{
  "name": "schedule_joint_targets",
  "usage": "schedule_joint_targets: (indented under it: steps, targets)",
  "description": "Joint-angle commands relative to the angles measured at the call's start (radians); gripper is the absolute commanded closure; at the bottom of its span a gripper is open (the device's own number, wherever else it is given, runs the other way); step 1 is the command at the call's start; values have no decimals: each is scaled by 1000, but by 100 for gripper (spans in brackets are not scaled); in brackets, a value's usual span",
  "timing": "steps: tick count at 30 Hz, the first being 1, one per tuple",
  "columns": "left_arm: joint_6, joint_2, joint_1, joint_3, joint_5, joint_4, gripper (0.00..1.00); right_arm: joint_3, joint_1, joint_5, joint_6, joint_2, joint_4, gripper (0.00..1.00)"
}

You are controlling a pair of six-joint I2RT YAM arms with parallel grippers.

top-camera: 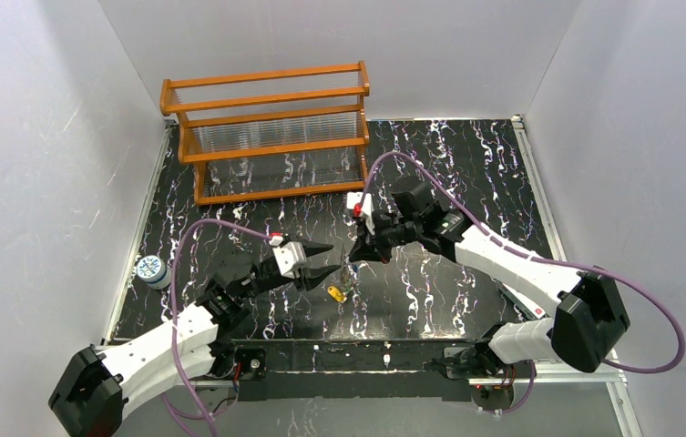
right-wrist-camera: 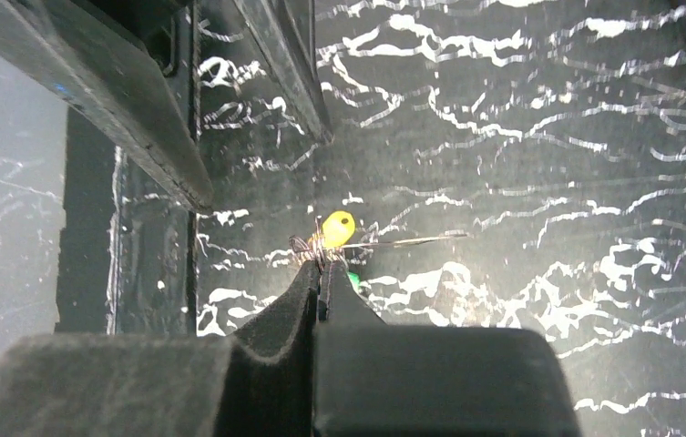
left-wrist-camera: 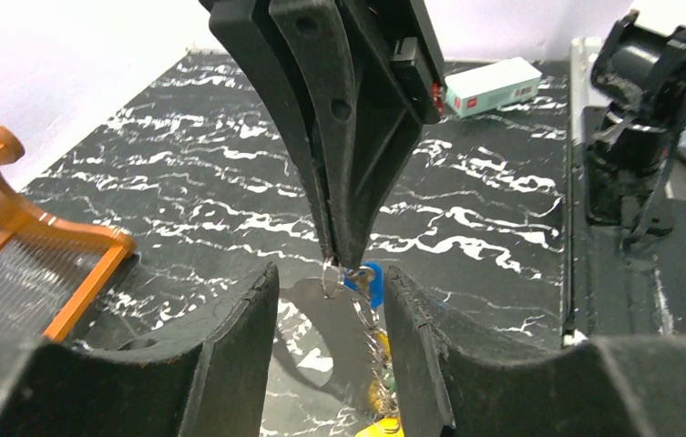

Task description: Put the keys on the keyring

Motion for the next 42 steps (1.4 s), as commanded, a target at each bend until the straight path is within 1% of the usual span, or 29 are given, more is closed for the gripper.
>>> schedule_joint_targets:
  steps: [1,4,7,9,13,16,20,22,26,28,33,38,42]
  targets:
    - [137,8,-4,89,-46,-258,55,103,35,94,-78,49,-198,99]
    - [173,30,-4,121,-21,-313,57,154,80,168,-101,96,-277,99]
    - [197,69,-4,139,29,-324,63,188,122,244,-114,139,-332,99]
    - [207,101,-4,148,69,-325,66,194,138,265,-113,155,-336,99]
    - [222,156,-4,162,114,-320,65,182,149,253,-109,146,-305,99]
    - [226,179,-5,161,108,-302,66,173,151,241,-106,136,-284,99]
    - [238,188,-4,168,109,-300,72,173,157,241,-106,140,-282,99]
    - [244,184,-3,172,112,-310,72,171,159,244,-106,143,-283,99]
    - [276,164,-5,191,93,-382,68,170,159,253,-106,146,-287,99]
    - [307,150,-4,207,79,-437,68,168,159,252,-106,144,-286,99]
    - [346,126,-4,229,55,-522,75,170,160,253,-106,142,-285,99]
    - [348,124,-5,236,53,-526,76,168,161,255,-105,142,-286,99]
    - [362,135,-4,251,51,-556,78,168,163,257,-105,139,-285,99]
